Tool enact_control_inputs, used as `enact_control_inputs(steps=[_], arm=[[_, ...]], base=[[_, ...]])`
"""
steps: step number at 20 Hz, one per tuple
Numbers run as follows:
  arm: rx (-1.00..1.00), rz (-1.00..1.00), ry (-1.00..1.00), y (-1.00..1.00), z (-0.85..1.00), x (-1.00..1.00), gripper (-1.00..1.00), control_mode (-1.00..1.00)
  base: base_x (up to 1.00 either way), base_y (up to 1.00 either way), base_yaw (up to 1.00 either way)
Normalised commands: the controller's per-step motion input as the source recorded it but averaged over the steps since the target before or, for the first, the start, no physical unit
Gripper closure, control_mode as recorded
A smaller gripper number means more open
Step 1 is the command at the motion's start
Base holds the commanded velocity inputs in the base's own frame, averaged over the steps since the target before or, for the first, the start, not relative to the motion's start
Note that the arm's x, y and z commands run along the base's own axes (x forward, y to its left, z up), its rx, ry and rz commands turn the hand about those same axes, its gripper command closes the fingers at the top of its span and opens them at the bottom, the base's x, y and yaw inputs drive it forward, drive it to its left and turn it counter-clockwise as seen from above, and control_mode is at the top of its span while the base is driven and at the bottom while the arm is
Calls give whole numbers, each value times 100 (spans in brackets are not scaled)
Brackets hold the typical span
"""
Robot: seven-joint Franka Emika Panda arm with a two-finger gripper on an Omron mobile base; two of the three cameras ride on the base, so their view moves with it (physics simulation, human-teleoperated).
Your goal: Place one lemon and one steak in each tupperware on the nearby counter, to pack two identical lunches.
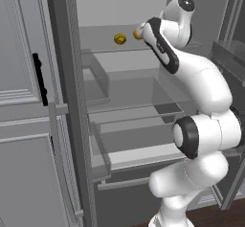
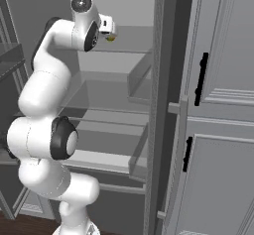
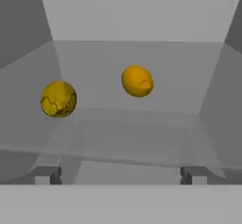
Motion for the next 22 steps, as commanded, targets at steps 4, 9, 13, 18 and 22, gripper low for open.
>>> enact_control_inputs(steps=[4, 9, 13, 18, 22], arm=[[-4, 0, 21, 0, -1, 41, -100, -100], [-2, 0, 1, 0, -56, 37, -100, -100], [-3, 0, -1, 0, -44, 71, -100, -100], [0, 0, -12, 0, 13, 47, -100, -100], [0, 0, -12, 0, 1, 25, -100, -100]], base=[[0, 0, 0], [0, 0, 0], [0, 0, 0], [0, 0, 0], [0, 0, 0]])
